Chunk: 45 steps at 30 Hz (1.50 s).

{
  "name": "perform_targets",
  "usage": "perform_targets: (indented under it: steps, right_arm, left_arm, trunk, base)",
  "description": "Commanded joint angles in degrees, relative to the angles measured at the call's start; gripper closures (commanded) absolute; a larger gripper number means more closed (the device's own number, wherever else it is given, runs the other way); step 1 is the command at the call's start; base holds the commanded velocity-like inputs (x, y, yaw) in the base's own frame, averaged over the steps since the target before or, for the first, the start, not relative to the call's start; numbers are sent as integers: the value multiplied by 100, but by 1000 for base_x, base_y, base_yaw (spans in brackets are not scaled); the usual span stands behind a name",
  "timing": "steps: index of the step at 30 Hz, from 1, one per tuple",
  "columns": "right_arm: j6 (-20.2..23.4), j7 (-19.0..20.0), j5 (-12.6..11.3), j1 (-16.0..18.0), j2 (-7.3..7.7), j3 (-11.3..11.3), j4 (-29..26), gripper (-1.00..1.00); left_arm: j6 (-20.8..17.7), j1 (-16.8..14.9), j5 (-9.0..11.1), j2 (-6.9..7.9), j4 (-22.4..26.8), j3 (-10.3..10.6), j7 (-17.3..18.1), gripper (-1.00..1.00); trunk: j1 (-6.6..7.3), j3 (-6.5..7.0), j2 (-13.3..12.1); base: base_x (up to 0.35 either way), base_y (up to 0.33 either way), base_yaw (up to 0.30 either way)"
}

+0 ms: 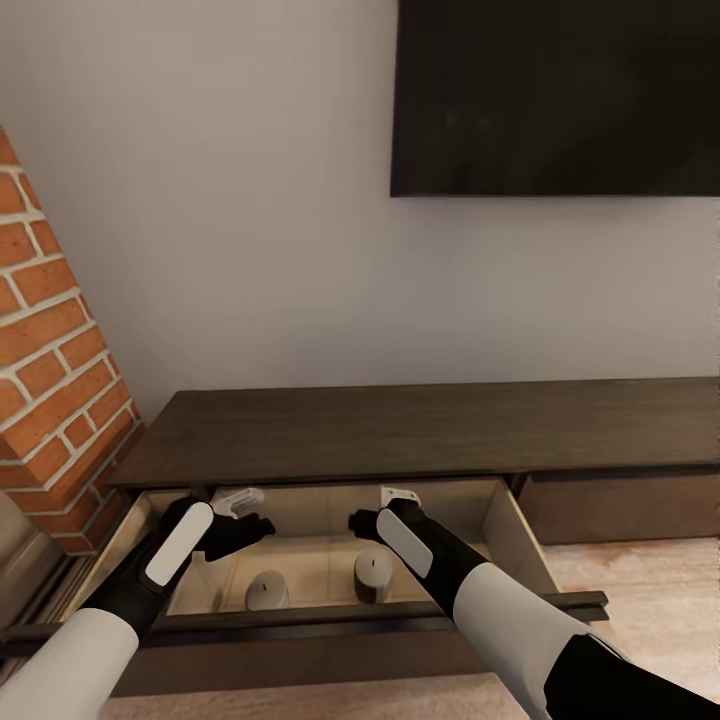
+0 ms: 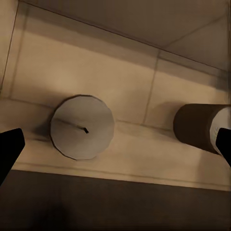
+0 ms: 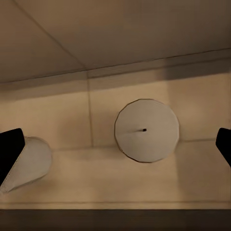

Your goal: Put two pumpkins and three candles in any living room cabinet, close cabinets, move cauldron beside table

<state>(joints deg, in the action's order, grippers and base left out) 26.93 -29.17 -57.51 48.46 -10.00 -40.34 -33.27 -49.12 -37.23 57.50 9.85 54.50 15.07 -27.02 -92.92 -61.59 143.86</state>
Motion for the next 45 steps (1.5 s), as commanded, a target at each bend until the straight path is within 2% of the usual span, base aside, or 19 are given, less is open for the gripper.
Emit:
perform_targets:
  steps: [1,11,18,45]
  right_arm:
    - [-11,-33,-33,6,0,-18,-7,-100]
    - [-53,-16,-33,6,0,-18,-7,-100]
    - [-56,183,-27,6,0,-18,-11,-100]
    - [-56,192,-33,6,0,-18,-13,-100]
  left_arm:
    - [-1,-3,60,7,8,17,-57,-100]
    - [-1,-3,60,9,8,13,-49,-100]
    - [-1,-3,60,15,6,13,-35,-100]
    - [-1,-3,67,19,7,13,-12,-100]
  trunk:
    - [4,17,1]
    - [30,239,-13]
    - [48,394,-22]
    - [118,992,-58]
  base:
    - [-49,0,0]
    - [-9,0,0]
    - [0,0,0]
    - [-29,0,0]
